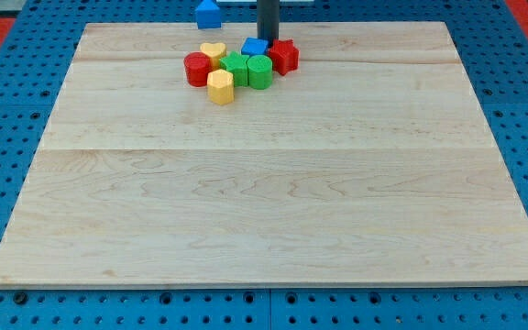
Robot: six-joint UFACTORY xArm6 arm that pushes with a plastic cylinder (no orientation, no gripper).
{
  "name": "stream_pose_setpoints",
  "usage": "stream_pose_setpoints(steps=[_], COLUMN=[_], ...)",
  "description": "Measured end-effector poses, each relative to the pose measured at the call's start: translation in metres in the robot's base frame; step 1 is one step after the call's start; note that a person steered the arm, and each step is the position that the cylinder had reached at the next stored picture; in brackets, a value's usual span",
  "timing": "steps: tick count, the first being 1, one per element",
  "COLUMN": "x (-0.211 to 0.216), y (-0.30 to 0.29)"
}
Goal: Move your arm to the top of the red star
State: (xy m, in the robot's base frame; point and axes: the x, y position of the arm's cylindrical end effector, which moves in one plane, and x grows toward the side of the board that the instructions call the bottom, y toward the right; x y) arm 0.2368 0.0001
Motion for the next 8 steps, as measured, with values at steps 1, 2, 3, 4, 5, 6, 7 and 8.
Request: stream_pose_setpoints(steps=[1, 2, 3, 4, 5, 6, 7, 8], x=[0.002, -0.022, -0.034, -0.039, -0.039, -0.039, -0.039, -0.039], y=[0.001, 0.022, 0.035, 0.037, 0.035, 0.031, 0.027, 0.022])
